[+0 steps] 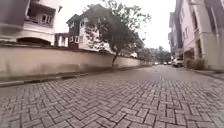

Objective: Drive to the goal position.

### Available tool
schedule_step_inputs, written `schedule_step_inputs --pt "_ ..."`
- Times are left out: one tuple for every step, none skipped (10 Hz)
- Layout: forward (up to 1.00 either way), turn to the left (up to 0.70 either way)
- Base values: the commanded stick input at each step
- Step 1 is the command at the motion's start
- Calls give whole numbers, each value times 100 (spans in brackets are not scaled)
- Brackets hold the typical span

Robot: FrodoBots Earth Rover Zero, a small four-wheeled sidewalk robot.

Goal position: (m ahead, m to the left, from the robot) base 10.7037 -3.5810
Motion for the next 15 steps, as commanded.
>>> schedule_step_inputs --pt "50 -50" --pt "50 -50" --pt "50 -50" --pt "50 -50" --pt "50 -50" --pt "50 -50" --pt "50 -29" --pt "50 0" --pt "50 0" --pt "50 0" --pt "50 0" --pt "50 0" --pt "50 0" --pt "50 0" --pt "50 0"
